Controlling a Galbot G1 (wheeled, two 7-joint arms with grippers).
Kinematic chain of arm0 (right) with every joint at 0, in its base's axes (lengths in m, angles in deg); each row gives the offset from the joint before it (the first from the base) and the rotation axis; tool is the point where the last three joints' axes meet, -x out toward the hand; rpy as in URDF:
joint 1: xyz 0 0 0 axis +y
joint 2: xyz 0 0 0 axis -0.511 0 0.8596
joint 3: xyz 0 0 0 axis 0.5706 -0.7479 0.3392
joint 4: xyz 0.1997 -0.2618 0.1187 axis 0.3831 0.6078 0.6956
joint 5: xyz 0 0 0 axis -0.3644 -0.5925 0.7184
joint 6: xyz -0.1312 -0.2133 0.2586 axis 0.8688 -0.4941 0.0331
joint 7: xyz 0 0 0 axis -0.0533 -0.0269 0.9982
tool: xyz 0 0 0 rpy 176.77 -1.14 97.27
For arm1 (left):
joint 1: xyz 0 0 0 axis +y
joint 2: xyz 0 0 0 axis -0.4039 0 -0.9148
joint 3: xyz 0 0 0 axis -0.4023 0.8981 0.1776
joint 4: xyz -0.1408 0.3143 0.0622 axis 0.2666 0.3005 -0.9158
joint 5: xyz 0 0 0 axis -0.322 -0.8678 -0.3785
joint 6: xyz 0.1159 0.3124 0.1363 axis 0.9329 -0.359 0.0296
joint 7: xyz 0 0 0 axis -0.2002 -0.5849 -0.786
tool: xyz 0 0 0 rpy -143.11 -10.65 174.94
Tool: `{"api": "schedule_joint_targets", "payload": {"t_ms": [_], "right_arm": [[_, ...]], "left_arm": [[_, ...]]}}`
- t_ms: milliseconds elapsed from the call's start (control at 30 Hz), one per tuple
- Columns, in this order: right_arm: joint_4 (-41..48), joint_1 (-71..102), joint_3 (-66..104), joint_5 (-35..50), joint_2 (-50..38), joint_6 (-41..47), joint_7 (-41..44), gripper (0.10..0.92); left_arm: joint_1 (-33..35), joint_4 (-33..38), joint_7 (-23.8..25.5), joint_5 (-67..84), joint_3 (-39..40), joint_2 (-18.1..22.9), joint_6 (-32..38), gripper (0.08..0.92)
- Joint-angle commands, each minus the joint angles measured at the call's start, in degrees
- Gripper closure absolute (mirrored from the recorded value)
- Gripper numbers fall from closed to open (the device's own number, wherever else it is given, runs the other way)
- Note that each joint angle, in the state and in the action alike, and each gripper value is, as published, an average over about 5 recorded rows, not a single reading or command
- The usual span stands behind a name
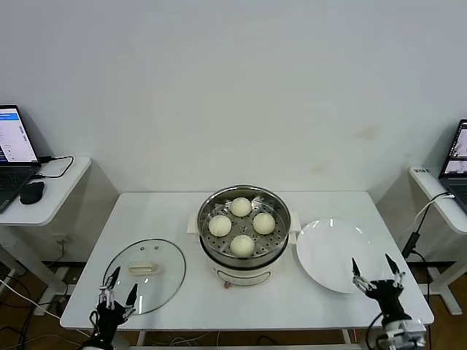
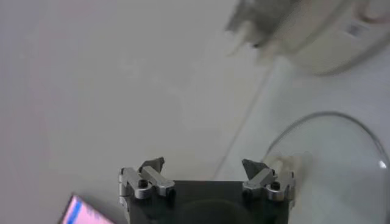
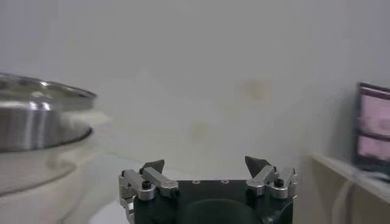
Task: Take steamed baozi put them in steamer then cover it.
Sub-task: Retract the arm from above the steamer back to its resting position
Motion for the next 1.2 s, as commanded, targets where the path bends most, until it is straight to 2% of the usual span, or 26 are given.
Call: {"api": "schedule_joint_targets", "payload": {"t_ms": [33, 267, 767, 1200], "right_arm": [[-0.4, 3.9, 3.7, -0.7, 3.2, -1.1, -0.3, 0.202], [-1.0, 4.0, 2.5, -1.8, 4.5, -0.5, -0.7, 0.203], [-0.5, 4.7, 2.1, -3.1, 5.4, -0.9, -0.8, 0.203], [0.1, 4.8, 1.3, -4.1, 5.8, -0.9, -0.7, 0.203]], "left_arm": [[-6.6, -9.6, 0.0, -14.3, 1.1, -2.6, 1.7, 0.177], [-11.7, -14.4, 0.2, -13.8, 1.7, -3.1, 2.2, 0.177], [-18.0, -17.0, 1.1, -13.3, 3.1, -4.3, 2.3, 0.177], [-24.2, -22.0, 2.5, -11.7, 4.4, -4.1, 3.0, 0.177]]}}
